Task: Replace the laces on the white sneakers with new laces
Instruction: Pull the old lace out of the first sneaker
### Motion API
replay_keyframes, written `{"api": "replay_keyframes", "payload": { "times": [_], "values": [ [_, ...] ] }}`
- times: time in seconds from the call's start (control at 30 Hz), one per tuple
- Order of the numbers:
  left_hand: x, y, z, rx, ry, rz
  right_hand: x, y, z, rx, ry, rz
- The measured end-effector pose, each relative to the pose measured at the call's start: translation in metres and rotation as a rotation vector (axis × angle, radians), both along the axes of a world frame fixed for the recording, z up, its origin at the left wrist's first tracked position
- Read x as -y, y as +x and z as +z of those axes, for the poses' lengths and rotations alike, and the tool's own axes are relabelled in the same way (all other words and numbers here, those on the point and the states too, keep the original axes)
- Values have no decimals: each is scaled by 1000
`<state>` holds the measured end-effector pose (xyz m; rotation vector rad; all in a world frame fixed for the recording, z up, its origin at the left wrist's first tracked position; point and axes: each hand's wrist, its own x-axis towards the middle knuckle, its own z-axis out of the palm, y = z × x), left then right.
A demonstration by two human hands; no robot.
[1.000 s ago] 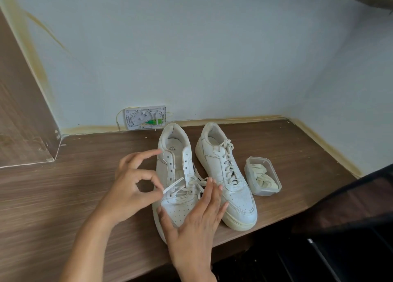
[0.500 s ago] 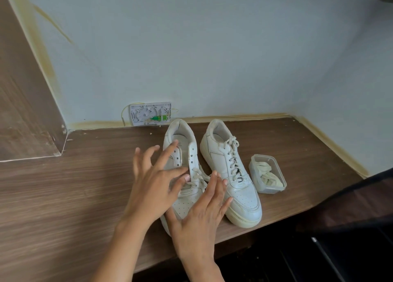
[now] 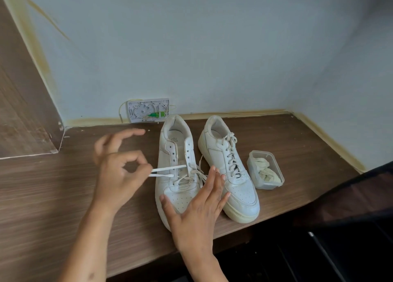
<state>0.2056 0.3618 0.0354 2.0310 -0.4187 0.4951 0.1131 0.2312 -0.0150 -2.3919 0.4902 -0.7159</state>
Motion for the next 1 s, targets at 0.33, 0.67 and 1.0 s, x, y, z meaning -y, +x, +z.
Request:
{"api": "replay_keyframes", "payload": {
  "times": [0.33, 0.67, 1.0],
  "values": [
    [14, 2, -7, 82, 295, 23, -1, 2, -1, 9, -5, 16],
    [40, -1, -22, 142, 515, -23, -1, 1, -1, -4, 3, 32],
    [14, 8, -13, 226, 120, 298, 0, 2, -1, 31, -4, 2]
  ]
}}
